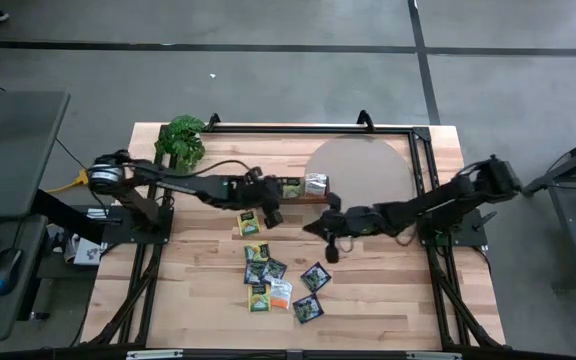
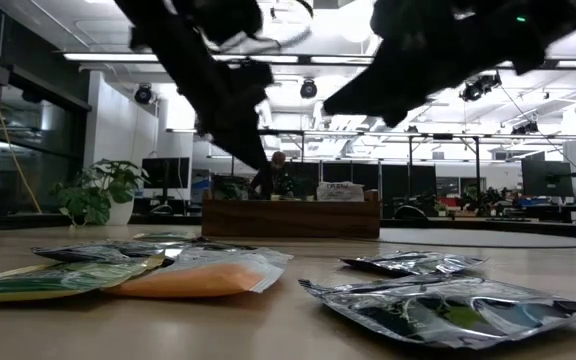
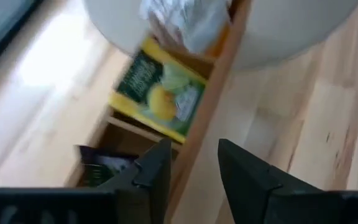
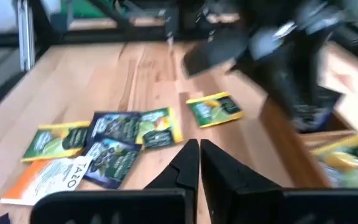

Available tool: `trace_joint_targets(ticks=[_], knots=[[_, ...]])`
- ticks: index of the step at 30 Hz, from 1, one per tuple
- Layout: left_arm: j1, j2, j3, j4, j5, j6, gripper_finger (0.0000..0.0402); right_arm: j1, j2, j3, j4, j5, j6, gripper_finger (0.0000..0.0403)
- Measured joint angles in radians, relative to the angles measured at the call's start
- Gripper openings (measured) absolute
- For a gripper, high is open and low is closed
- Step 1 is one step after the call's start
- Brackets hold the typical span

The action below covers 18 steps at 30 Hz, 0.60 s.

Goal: Pick & Place Tea
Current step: Put the yellow tea bag into the middle section of the wooden organizer

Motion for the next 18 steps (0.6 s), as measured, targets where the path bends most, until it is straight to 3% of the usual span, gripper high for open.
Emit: trace_joint_targets(ticks=[4,10,18], knots=[[-0.03,-0.129,-0.121,-0.014,-0.067,-0.089,0.0128,0.0,0.123,0.151,-0.133,-0.044,-0.012,0.0004],[-0.038,-0.319,-0.335,0.012,-0.067,-0.289,0.0128,-0.004,0.332,0.412,-0.293,-0.089,-0.088,0.0002],[-0.036,-0.373,-0.483,0.06,-0.034,-0.383,0.0128,-0.066,0.559,0.71,-0.465,-0.141,-0.127,0.0001]])
